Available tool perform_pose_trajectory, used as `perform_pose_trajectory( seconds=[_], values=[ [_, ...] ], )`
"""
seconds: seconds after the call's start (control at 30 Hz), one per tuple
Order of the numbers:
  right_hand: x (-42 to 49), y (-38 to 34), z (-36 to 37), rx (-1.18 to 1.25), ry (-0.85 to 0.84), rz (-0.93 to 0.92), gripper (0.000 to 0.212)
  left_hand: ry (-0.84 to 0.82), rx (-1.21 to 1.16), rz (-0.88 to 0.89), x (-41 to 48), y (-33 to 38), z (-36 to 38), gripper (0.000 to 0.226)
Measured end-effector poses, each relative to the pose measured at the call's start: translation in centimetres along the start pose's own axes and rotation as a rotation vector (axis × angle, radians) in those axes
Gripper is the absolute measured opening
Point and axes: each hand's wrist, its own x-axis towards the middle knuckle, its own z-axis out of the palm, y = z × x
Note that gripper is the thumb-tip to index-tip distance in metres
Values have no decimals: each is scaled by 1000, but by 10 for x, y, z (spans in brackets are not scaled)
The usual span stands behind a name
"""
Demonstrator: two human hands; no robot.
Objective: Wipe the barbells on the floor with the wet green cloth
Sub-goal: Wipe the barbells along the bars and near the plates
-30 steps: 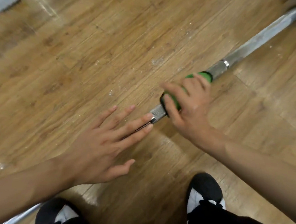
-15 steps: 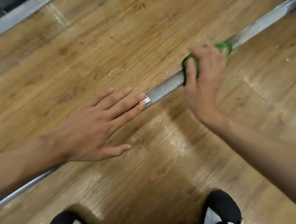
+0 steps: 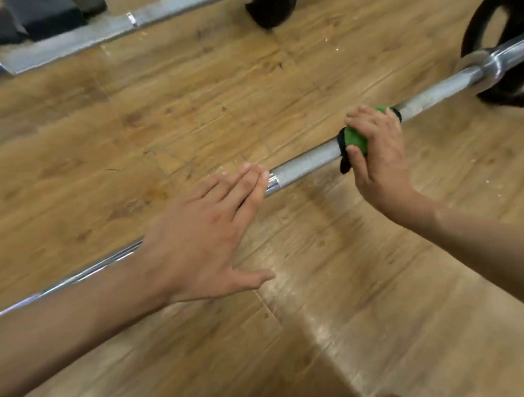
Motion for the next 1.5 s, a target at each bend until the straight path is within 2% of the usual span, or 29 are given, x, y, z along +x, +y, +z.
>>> perform_pose_trajectory(
  seconds=[0.1,0.23,0.3,0.33,0.5,0.77,0.87,0.97,1.07,1.27,1.33,1.4,1.5],
  values=[
    [19,-31,4,-52,-69,165,32,-18,-63,-13,5,-18,-6,123],
    [65,-30,-30,-84,-508,136,46,-111,-111,-9,5,-35,-12,124],
    [84,-18,-37,-97,-636,86,57,-162,-141,-8,7,-44,-19,124],
    [86,-12,-36,-91,-631,69,59,-189,-159,-7,9,-49,-22,122],
    [80,15,-20,-46,-447,-154,55,-73,-110,-19,14,-62,-21,115],
    [94,40,-23,-65,-384,-487,49,-230,-130,-144,14,-43,-35,110],
    [93,48,-13,-53,-283,-567,46,-255,-93,-180,17,-35,-40,107],
    [83,50,1,24,-167,-569,38,-292,-40,-212,20,-24,-42,109],
    [79,47,2,92,-93,-477,32,-361,-33,-319,27,-10,-51,115],
    [60,34,-7,161,-136,-302,33,-613,-80,-475,43,10,-71,114],
    [57,32,-10,158,-151,-304,32,-553,-113,-527,48,12,-69,114],
    [52,34,-13,157,-176,-327,32,-423,-122,-550,54,15,-60,109],
    [47,35,-20,129,-201,-372,32,-322,-69,-418,73,22,-53,94]
  ],
)
